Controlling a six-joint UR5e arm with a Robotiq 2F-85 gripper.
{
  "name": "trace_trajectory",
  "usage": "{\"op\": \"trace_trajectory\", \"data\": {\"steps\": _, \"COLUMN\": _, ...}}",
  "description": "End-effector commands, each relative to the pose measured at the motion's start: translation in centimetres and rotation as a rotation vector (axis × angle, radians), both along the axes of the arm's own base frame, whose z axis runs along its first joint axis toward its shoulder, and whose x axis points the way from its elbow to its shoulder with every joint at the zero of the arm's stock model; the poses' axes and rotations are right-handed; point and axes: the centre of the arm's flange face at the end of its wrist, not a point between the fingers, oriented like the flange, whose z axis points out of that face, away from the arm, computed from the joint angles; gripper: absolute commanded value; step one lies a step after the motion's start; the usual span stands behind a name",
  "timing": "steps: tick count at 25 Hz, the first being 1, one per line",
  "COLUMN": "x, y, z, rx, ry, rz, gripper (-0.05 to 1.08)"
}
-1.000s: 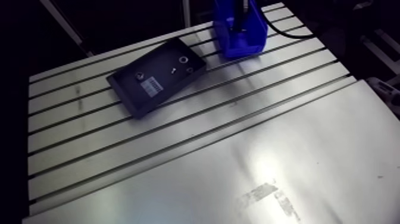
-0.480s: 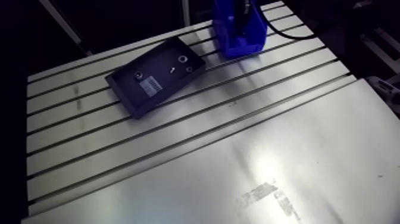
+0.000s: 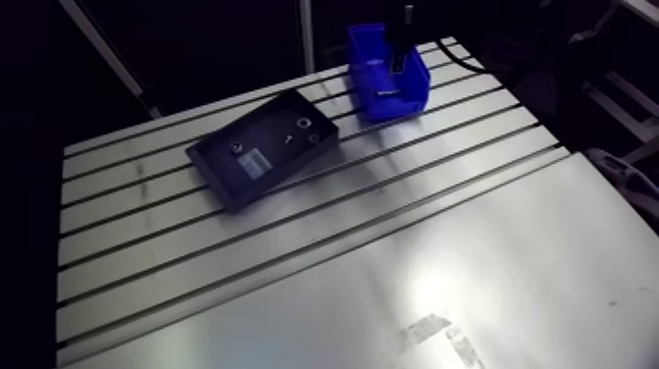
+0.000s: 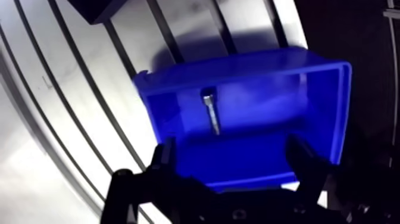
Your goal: Pick up the M10 bolt from the tray and put it into the blue bin.
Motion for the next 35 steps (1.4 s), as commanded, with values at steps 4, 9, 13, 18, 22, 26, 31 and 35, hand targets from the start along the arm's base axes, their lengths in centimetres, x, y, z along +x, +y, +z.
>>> {"op": "trace_trajectory", "data": {"steps": 4, "x": 1.2, "y": -0.7, "z": 8.1, "rx": 0.018, "ry": 0.035, "rz": -0.023, "gripper": 0.01}}
{"op": "trace_trajectory", "data": {"steps": 9, "x": 2.0, "y": -2.1, "z": 12.0, "rx": 0.019, "ry": 0.045, "rz": -0.086, "gripper": 0.01}}
{"op": "trace_trajectory", "data": {"steps": 13, "x": 2.8, "y": -4.5, "z": 15.0, "rx": 0.029, "ry": 0.075, "rz": -0.202, "gripper": 0.01}}
{"op": "trace_trajectory", "data": {"steps": 18, "x": 4.8, "y": -8.0, "z": 18.5, "rx": 0.03, "ry": 0.092, "rz": -0.393, "gripper": 0.01}}
{"op": "trace_trajectory", "data": {"steps": 22, "x": 6.3, "y": -10.7, "z": 20.8, "rx": 0.046, "ry": 0.103, "rz": -0.644, "gripper": 0.01}}
{"op": "trace_trajectory", "data": {"steps": 26, "x": 8.6, "y": -14.0, "z": 23.6, "rx": 0.06, "ry": 0.103, "rz": -0.828, "gripper": 0.01}}
{"op": "trace_trajectory", "data": {"steps": 31, "x": 9.8, "y": -16.8, "z": 24.2, "rx": 0.083, "ry": 0.08, "rz": -1.015, "gripper": 0.01}}
{"op": "trace_trajectory", "data": {"steps": 35, "x": 10.6, "y": -17.3, "z": 25.1, "rx": 0.068, "ry": 0.047, "rz": -1.153, "gripper": 0.02}}
